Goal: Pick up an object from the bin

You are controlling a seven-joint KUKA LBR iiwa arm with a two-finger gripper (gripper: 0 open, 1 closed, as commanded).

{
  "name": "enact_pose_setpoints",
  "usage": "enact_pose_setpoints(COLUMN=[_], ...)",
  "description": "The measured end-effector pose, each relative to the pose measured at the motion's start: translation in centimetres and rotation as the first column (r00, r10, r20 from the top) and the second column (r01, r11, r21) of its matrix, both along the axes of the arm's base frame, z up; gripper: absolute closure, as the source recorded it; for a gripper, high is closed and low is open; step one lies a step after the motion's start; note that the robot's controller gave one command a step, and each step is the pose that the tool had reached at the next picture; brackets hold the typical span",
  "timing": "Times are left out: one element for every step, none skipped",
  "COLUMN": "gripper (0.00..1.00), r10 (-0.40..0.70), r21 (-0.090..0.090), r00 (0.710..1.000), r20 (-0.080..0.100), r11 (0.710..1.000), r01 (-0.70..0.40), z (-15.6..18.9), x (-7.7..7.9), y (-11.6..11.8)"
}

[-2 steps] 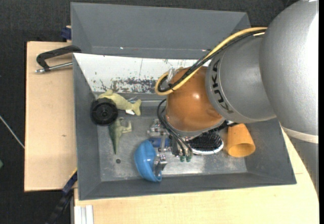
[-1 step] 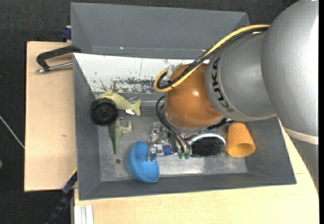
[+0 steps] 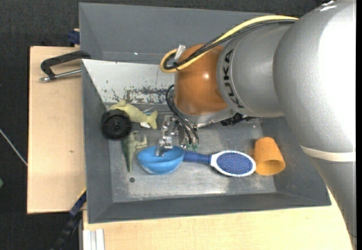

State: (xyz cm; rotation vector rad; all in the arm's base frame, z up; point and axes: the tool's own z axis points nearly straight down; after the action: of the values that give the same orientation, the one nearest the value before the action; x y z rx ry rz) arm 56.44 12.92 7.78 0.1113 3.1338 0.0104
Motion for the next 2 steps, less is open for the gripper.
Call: enact_pose_setpoints(gripper=[0.0,1.0], r10=[-0.001,-0.003], r21=[-0.003,-0.002], r00=[1.0,1.0], r20=[-0.002,-0.001], r11=[1.0,1.0], r01=[0.001,0.003], z=[-0.17,-0.01], x=[-0.19,-0.08], y=[-0.22,-0.22])
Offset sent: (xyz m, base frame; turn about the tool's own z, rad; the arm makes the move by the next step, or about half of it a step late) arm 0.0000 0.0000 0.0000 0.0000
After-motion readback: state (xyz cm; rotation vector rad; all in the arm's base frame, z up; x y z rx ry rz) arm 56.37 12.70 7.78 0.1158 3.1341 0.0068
